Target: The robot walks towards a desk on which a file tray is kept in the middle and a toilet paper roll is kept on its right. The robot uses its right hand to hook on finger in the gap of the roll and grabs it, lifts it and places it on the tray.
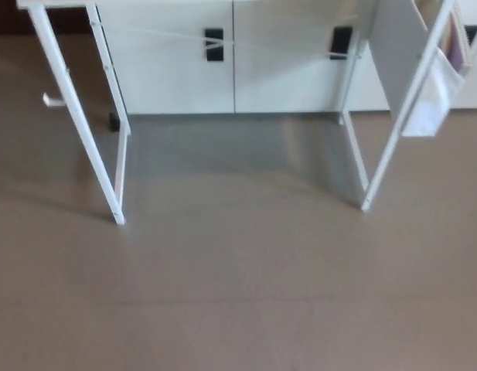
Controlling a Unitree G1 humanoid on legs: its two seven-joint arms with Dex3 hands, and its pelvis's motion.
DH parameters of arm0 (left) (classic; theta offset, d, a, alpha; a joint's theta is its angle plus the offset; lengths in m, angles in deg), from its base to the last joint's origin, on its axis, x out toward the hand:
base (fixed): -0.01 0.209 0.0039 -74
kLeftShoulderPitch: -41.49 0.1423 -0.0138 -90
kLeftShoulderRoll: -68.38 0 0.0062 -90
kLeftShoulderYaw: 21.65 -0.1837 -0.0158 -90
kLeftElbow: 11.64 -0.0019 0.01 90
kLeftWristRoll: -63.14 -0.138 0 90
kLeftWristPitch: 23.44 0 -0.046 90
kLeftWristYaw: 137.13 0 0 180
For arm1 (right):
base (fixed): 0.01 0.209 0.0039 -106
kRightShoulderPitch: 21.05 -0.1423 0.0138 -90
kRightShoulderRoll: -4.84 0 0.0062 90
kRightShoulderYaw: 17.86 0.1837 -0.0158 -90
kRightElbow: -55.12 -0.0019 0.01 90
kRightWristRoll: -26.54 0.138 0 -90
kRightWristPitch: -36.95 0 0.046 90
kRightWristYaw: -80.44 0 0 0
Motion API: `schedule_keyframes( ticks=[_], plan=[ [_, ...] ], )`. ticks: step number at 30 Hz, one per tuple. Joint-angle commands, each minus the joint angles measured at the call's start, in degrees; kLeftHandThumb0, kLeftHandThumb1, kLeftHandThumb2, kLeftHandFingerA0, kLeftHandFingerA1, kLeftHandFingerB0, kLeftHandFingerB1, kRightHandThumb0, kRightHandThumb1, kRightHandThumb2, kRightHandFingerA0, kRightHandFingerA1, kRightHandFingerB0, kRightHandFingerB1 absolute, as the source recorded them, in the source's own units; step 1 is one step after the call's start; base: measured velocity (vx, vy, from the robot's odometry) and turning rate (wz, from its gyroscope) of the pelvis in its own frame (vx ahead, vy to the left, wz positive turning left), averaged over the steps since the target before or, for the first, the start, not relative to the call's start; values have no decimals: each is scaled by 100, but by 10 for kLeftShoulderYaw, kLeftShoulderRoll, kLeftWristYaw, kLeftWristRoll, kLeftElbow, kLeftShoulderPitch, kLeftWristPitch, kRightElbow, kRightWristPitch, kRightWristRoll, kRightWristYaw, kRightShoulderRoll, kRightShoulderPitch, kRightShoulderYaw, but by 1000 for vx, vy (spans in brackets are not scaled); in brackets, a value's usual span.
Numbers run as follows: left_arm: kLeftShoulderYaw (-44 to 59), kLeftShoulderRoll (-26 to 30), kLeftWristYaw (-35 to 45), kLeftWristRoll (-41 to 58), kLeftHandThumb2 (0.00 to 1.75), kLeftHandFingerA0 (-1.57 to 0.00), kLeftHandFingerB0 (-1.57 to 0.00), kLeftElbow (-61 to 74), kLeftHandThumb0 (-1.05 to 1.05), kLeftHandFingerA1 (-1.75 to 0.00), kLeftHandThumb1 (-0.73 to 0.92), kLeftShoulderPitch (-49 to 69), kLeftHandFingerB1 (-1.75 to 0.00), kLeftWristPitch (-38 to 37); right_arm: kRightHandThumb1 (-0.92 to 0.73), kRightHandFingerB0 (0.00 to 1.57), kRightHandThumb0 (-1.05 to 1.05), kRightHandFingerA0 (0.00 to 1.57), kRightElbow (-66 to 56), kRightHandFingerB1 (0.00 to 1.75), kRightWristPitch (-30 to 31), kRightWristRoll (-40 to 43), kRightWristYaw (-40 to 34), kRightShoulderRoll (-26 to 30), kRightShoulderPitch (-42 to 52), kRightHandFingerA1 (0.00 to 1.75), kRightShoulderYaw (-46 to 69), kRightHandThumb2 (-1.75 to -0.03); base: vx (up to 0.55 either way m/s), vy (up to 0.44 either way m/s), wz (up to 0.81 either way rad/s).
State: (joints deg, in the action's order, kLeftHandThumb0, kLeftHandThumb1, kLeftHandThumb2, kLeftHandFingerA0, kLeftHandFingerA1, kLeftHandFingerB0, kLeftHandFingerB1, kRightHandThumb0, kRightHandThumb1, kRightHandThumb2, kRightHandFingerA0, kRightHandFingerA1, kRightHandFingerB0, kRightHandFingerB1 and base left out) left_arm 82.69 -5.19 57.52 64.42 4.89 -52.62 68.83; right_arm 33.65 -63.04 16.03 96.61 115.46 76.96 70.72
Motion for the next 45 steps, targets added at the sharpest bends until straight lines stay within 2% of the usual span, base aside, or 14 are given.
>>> schedule_keyframes(
  ticks=[1, 8, 9, 10, 16, 17, 18, 19, 20, 28, 29, 31, 32, 45],
  plan=[
    [5, 8, -1, 5, 108, -50, -2, -1, -105, -121, 75, -5, -90, -13, -78, 6, -101, 0, 8, 9, -16, 11, 2, 15, -3, 6, 15, -116, 565, 53, 27],
    [-1, 11, -1, 0, 102, -35, -6, 4, -105, -127, 78, -10, -114, -14, -76, 11, -101, 4, 27, 11, -35, 20, -4, 5, -9, 5, 36, -116, 402, 12, -6],
    [-4, 12, -2, -2, 102, -37, -8, 5, -105, -128, 78, -10, -115, -14, -91, 0, -96, 0, 22, 26, -30, 18, -4, 5, -8, 18, 35, -67, 330, 115, -26],
    [-4, 12, 1, -2, 96, -34, -9, 3, -105, -123, 82, -14, -106, -11, -76, 7, -103, 0, 20, 10, -19, 20, -4, 5, -10, 2, 37, -115, 350, 128, -24],
    [0, 12, -3, 2, 97, -37, -8, 2, -105, -123, 82, -15, -105, -9, -77, 7, -100, 0, 20, 10, -18, 19, 2, 5, -14, 6, 36, -114, 391, 210, -30],
    [0, 12, -3, 3, 134, -37, -18, 3, -105, -100, 55, -16, -84, -8, -92, 0, -98, 0, 18, 21, -21, 21, 10, 7, -12, 14, 36, -68, 358, 227, -21],
    [4, 11, -1, 7, 106, -52, -2, 1, -105, -125, 76, -17, -92, -8, -74, 0, -94, 0, 21, 8, -24, 28, 26, 7, -12, 13, 41, -115, 343, 217, -3],
    [3, 11, -1, 5, 101, -56, -3, 2, -105, -131, 83, -16, -95, -11, -86, 8, -88, 4, 23, 25, -36, 32, -5, -2, -9, 31, 50, -66, 250, 67, -2],
    [0, 12, -2, 1, 101, -45, -2, 1, -105, -133, 80, -15, -113, -13, -68, 9, -90, 3, 24, 19, -38, 46, -5, -7, -7, 15, 63, -108, 195, 44, 8],
    [-6, 13, -5, -5, 100, -47, -4, 0, -105, -130, 80, -17, -113, -16, -89, 1, -95, 0, 22, 27, -20, 27, 18, 6, -15, 17, 40, -66, 213, -84, 15],
    [2, 14, -5, 5, 101, -43, -3, 3, -105, -133, 78, -22, -115, -4, -78, 10, -99, 0, 12, 16, -22, 16, -8, 5, -8, 7, 33, -115, 298, -274, -46],
    [-4, 15, -6, -2, 135, -45, -22, 4, -105, -104, 56, -23, -84, -2, -72, 6, -84, 0, 22, 23, -35, 33, 0, -1, -8, 18, 50, -110, 292, -242, 38],
    [0, 15, 0, 3, 98, -37, -8, 6, -105, -125, 81, -21, -104, -3, -66, 5, -80, 3, 29, 24, -29, 25, -5, -3, -16, 27, 46, -107, 281, -107, 1],
    [4, 16, 1, 5, 99, -39, -6, 2, -105, -127, 77, -23, -112, -7, -78, 8, -103, 0, 27, 9, -28, 28, 15, 2, -13, 2, 45, -115, 205, 99, -10]
  ],
)
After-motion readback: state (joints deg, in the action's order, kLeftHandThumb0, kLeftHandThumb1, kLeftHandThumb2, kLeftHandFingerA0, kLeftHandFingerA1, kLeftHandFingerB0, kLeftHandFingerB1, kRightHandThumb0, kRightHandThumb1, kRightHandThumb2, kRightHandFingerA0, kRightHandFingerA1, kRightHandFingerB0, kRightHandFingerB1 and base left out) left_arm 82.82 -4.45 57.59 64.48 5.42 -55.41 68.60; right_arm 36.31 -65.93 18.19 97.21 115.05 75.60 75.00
